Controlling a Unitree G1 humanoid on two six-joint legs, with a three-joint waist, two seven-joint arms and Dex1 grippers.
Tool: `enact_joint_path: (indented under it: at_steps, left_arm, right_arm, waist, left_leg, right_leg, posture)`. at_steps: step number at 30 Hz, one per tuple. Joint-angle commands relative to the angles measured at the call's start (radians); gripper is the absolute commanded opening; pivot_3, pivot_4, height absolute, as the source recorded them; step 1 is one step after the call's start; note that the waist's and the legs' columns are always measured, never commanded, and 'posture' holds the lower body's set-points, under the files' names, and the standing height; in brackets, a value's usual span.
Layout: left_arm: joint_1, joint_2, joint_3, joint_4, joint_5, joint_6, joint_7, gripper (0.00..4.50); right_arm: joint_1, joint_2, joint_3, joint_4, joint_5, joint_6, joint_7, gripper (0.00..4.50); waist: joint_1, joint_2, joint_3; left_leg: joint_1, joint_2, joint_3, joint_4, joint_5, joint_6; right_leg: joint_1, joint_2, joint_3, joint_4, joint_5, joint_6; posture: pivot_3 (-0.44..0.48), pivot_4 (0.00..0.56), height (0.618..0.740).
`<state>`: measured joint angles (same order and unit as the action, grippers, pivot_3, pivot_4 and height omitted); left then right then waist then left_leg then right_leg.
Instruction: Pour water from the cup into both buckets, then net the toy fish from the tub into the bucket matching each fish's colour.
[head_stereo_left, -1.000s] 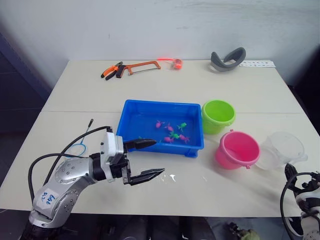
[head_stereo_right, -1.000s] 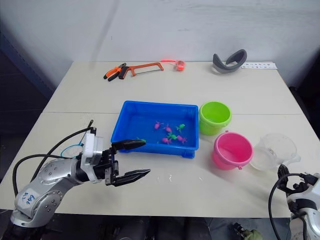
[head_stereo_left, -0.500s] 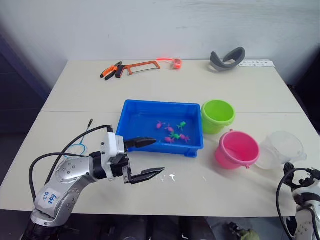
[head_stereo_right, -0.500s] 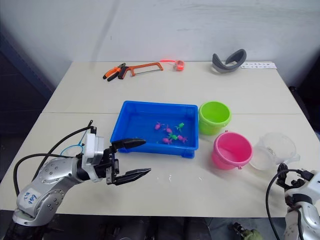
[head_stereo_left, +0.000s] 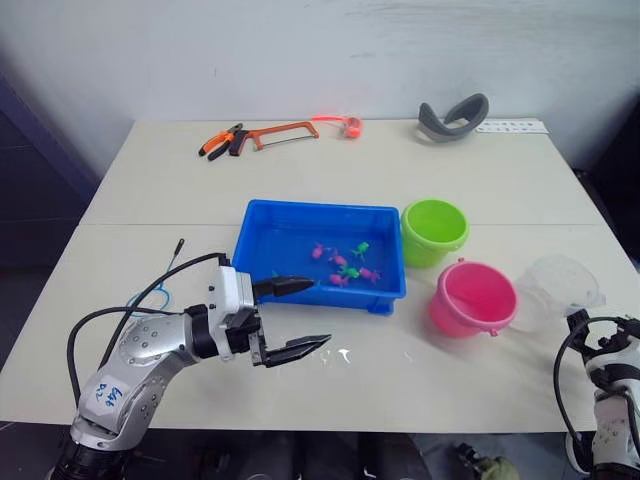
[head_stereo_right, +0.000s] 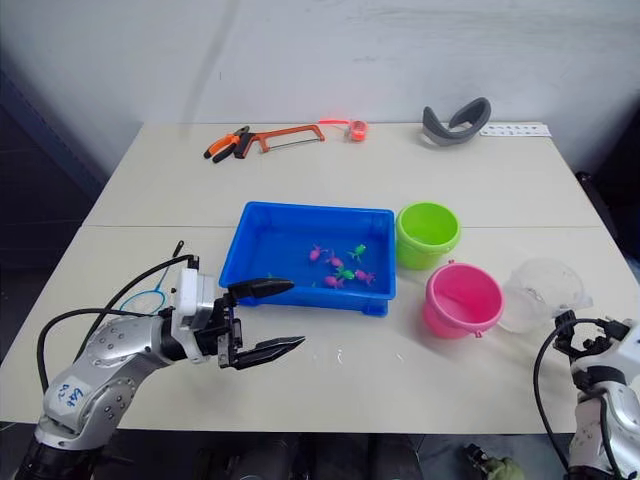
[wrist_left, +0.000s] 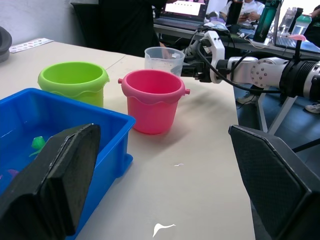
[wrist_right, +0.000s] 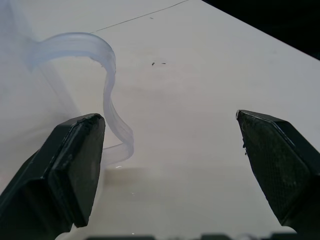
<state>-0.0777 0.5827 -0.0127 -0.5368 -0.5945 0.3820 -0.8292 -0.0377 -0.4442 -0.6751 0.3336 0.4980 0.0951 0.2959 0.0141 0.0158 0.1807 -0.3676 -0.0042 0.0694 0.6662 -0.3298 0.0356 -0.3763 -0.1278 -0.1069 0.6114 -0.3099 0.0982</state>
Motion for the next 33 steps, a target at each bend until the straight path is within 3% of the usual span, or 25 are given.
enact_joint_path:
  at_steps: [1, 3, 5, 8, 13, 24, 33]
  left_arm:
    - [-0.007, 0.001, 0.008, -0.027, -0.003, -0.01, 0.0, 4.47]
    - [-0.012, 0.004, 0.01, -0.022, -0.003, -0.009, -0.003, 4.47]
    - [-0.017, 0.005, 0.012, -0.018, -0.001, -0.011, -0.005, 4.5]
    - [-0.018, 0.004, 0.011, -0.016, 0.002, -0.012, -0.004, 4.5]
    - [-0.015, 0.0, 0.008, -0.015, 0.01, -0.017, 0.0, 4.5]
    - [-0.001, -0.012, 0.014, 0.002, 0.017, -0.034, 0.001, 4.5]
    - [-0.03, -0.01, 0.002, 0.054, 0.016, -0.048, -0.045, 4.5]
  right_arm:
    - [-0.022, -0.036, -0.004, 0.026, 0.01, -0.019, 0.045, 4.5]
    - [-0.036, -0.05, 0.002, 0.048, 0.009, -0.021, 0.074, 4.5]
    - [-0.049, -0.057, 0.003, 0.066, 0.017, -0.02, 0.104, 3.98]
    - [-0.051, -0.075, 0.017, 0.086, -0.006, -0.044, 0.153, 2.75]
    - [-0.045, -0.074, 0.016, 0.079, 0.016, -0.052, 0.191, 0.2]
    - [-0.007, -0.101, -0.019, -0.057, 0.066, -0.037, 0.209, 0.09]
    - [0.035, -0.22, -0.062, -0.282, 0.049, 0.043, 0.155, 0.09]
  waist:
    - [0.0, 0.0, 0.0]
    - [-0.001, 0.0, 0.0]
    - [-0.001, 0.0, 0.0]
    - [-0.001, 0.0, 0.0]
    - [0.001, 0.0, 0.0]
    - [0.0, 0.001, 0.001]
    - [0.008, 0.003, 0.002]
  left_leg:
    - [0.0, 0.0, 0.0, 0.0, 0.0, 0.0]
    - [0.0, 0.0, 0.0, 0.0, 0.0, 0.0]
    - [0.0, 0.0, 0.0, 0.0, 0.0, 0.0]
    - [0.0, 0.0, 0.0, 0.0, 0.0, 0.0]
    - [0.0, 0.0, 0.0, 0.0, 0.0, 0.0]
    - [0.0, 0.0, 0.0, 0.0, 0.0, 0.0]
    - [-0.001, 0.0, 0.0, 0.0, 0.0, 0.0]
  right_leg:
    - [0.0, 0.0, 0.0, 0.0, 0.0, 0.0]
    - [0.0, 0.0, 0.0, 0.0, 0.0, 0.0]
    - [0.0, 0.0, 0.0, 0.0, 0.0, 0.0]
    - [0.0, 0.0, 0.0, 0.0, 0.0, 0.0]
    - [0.0, 0.0, 0.0, -0.001, 0.0, 0.0]
    - [0.0, 0.0, -0.001, -0.001, 0.0, 0.0]
    - [0.0, 0.0, -0.001, -0.001, 0.0, 0.0]
  posture:
    - [0.0, 0.15, 0.74]
    - [0.0, 0.15, 0.74]
    - [0.0, 0.15, 0.74]
    - [0.0, 0.15, 0.74]
    - [0.0, 0.15, 0.74]
    - [0.0, 0.15, 0.74]
    - [0.0, 0.15, 0.74]
